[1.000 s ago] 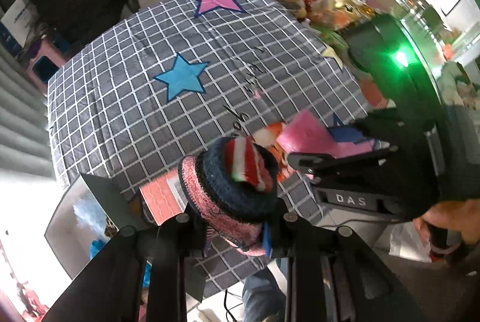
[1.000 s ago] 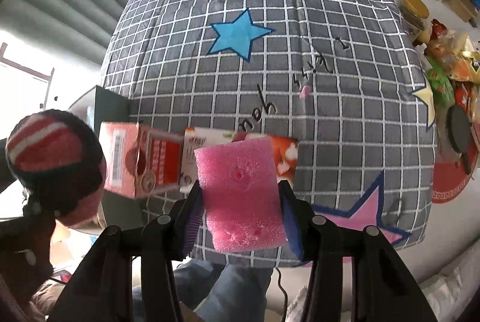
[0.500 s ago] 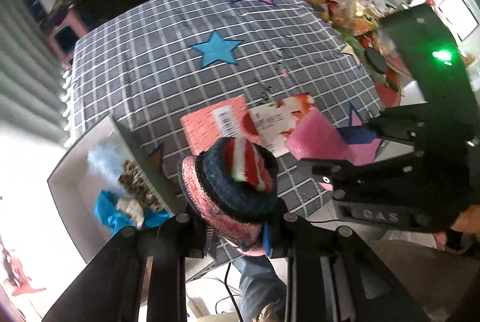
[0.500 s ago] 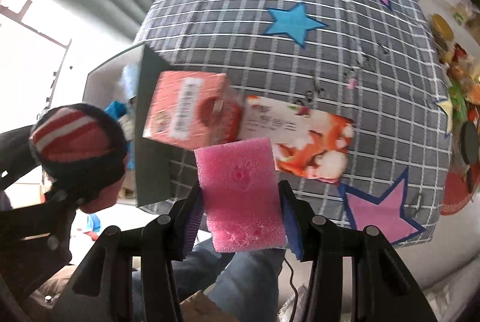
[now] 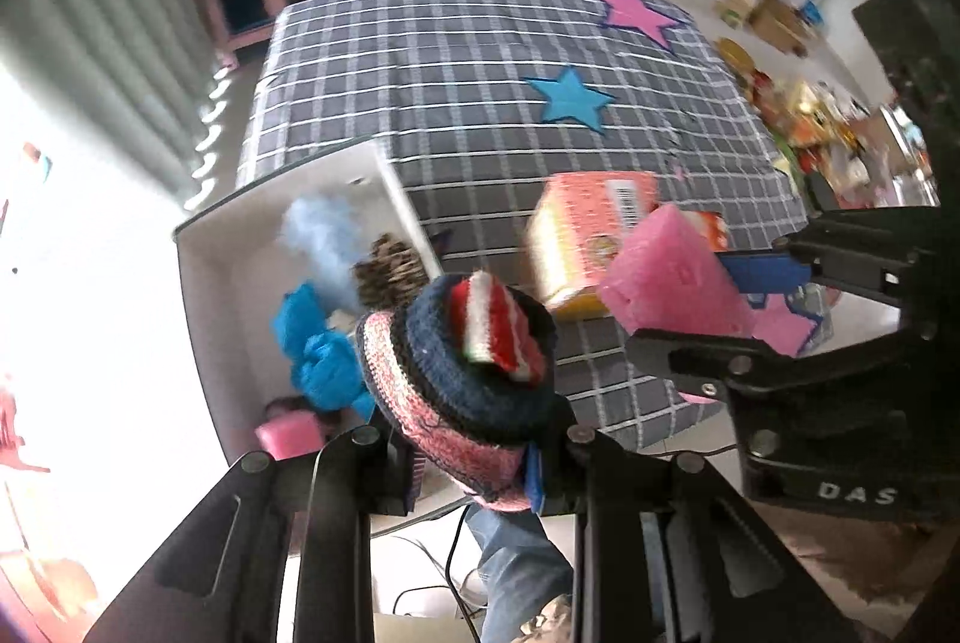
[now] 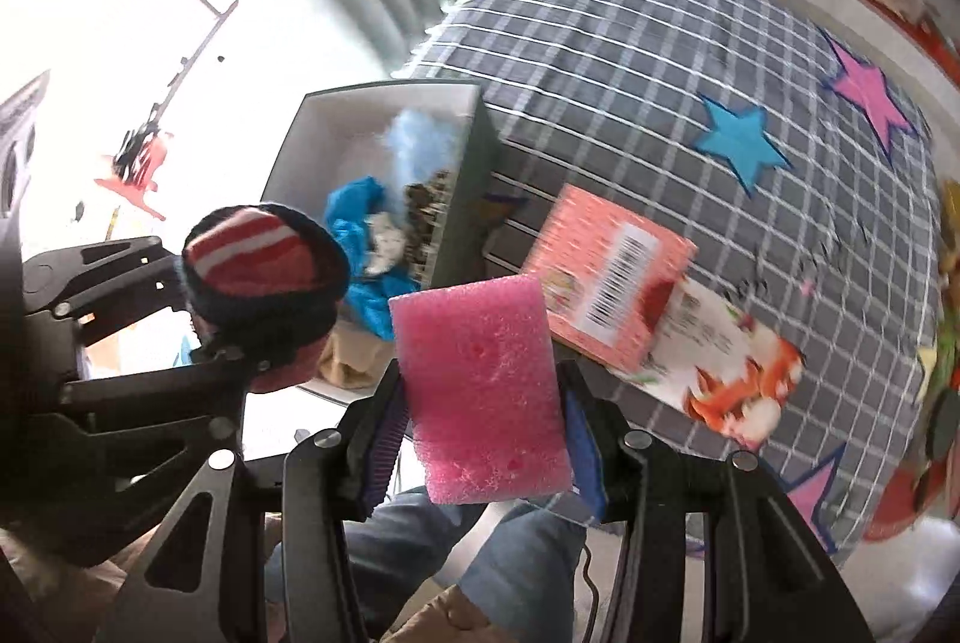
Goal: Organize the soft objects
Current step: 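Carry the knit hat and pink sponge with both tools over the white box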
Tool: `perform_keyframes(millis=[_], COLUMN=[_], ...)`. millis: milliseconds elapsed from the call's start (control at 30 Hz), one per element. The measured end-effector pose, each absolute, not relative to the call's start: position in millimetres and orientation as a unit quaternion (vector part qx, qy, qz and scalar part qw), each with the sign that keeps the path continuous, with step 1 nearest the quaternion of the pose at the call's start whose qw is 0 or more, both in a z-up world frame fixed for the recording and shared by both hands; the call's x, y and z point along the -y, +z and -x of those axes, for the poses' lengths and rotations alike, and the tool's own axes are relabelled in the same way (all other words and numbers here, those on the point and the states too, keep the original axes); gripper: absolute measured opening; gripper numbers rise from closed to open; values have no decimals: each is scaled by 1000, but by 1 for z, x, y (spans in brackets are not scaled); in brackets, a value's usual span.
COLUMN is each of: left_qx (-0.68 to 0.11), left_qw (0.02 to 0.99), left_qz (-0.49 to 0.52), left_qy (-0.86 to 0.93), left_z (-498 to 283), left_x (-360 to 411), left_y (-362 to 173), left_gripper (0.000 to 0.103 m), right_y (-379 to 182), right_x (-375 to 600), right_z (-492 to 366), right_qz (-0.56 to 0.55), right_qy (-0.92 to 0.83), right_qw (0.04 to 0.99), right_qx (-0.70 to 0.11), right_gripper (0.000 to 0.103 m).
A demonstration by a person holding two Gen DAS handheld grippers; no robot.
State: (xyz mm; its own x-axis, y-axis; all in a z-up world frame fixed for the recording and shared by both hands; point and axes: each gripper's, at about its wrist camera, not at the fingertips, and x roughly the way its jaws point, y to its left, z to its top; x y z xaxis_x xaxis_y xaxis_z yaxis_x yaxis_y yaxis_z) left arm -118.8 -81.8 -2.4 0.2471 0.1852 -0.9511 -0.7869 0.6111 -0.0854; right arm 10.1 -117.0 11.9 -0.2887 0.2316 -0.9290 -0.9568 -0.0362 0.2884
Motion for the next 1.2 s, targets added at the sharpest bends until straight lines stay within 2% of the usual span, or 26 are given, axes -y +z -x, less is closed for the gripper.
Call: perform_keyframes(millis=[467,1200], left_qx=[-492,-486], left_qw=[679,664], left_qz=[357,371], left_qy=[412,430], left_z=[202,216], left_x=[76,70], left_y=[-21,-25], left_gripper=[27,27], right_y=[15,16], right_x=[78,57], right_z=[60,85], right_qz=[407,422], right_qy=[670,682], right_qw=[413,395], right_qx=[-464,-448], right_gripper=[50,50])
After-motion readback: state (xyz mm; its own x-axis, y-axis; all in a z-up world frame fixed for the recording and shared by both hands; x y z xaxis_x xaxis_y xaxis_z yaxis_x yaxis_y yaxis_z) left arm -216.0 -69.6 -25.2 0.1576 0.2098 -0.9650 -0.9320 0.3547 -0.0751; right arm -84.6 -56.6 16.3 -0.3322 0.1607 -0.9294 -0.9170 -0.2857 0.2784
